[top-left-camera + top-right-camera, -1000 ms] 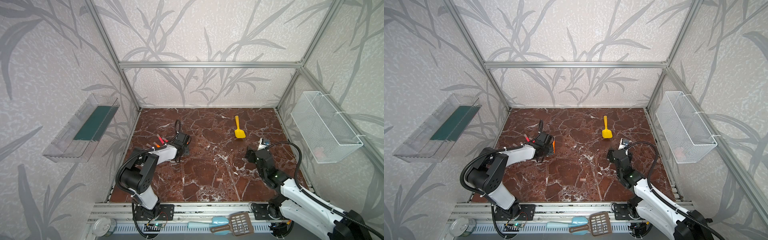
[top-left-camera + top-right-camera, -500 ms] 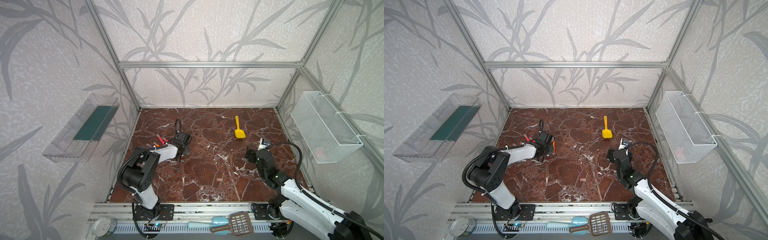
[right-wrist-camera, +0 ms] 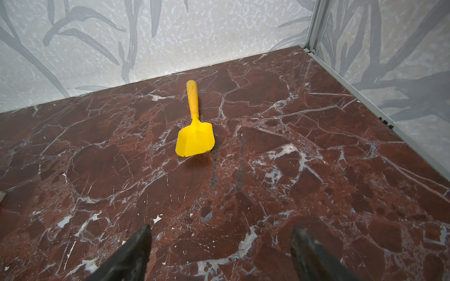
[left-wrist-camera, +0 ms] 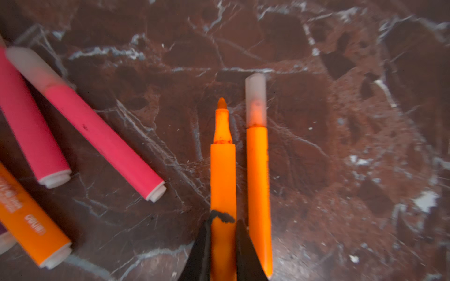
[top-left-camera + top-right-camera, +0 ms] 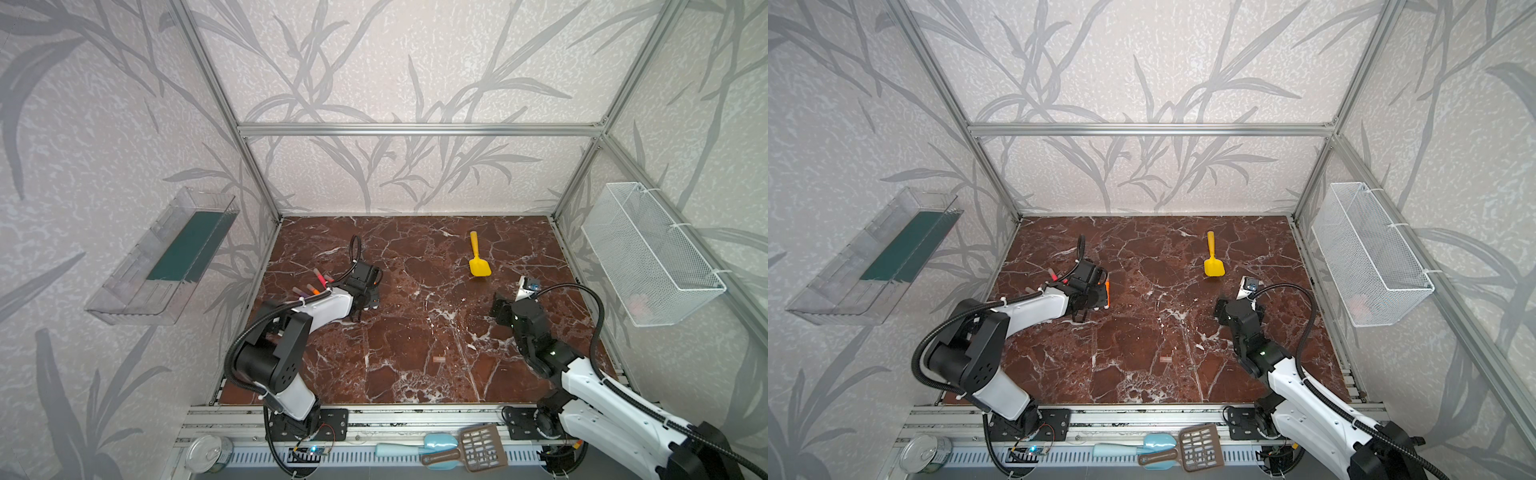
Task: Insert the pens into the pen caps
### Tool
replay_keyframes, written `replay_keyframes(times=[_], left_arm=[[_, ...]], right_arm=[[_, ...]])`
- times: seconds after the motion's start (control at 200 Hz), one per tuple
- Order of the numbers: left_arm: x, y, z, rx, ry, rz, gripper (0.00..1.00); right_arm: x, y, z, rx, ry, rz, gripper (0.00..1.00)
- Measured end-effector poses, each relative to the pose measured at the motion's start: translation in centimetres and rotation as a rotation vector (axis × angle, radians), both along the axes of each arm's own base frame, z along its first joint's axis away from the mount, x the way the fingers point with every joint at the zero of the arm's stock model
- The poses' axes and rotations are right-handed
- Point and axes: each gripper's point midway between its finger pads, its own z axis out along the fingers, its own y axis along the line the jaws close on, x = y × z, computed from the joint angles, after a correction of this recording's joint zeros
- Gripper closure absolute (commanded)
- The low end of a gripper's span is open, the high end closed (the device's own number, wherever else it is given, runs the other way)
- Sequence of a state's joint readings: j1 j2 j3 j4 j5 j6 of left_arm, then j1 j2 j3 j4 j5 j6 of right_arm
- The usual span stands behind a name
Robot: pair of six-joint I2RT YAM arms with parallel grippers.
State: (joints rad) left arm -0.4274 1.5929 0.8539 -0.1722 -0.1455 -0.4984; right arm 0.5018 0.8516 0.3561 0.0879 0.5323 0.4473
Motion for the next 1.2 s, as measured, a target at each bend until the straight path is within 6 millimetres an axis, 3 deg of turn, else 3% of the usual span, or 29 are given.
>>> replay_keyframes(times=[0.205, 0.405, 0.555, 0.755, 0.955, 1.199], left_arm=[[-1.9, -2.9, 5.8, -0.044, -0.165, -0.127, 1.0], [-5.6, -8.2, 7.8, -0.099, -0.254, -0.365, 1.0], [-8.7, -12.0, 8.2, -0.172, -0.326, -0.55, 1.0], [-11.2, -15.1, 8.6, -0.236, -0.398, -0.696, 1.0], [-12.7, -17.7, 9.9, -0.272, -0.474, -0.789, 1.0], [-14.0, -19.8, 8.2, -0.243, -0.461, -0.868, 1.0]], right_arm=[[-0.6, 2.9, 0.8, 0.128, -0.003, 0.147, 0.14], [-1.8, 7.2, 3.2, 0.331, -0.046, 0.343, 0.15], [-3.9, 10.5, 3.7, 0.441, -0.055, 0.482, 0.15], [-6.5, 14.1, 4.1, 0.527, -0.049, 0.628, 0.15], [-7.4, 16.2, 4.5, 0.563, -0.047, 0.693, 0.15], [-7.8, 17.9, 2.8, 0.543, 0.014, 0.724, 0.18]])
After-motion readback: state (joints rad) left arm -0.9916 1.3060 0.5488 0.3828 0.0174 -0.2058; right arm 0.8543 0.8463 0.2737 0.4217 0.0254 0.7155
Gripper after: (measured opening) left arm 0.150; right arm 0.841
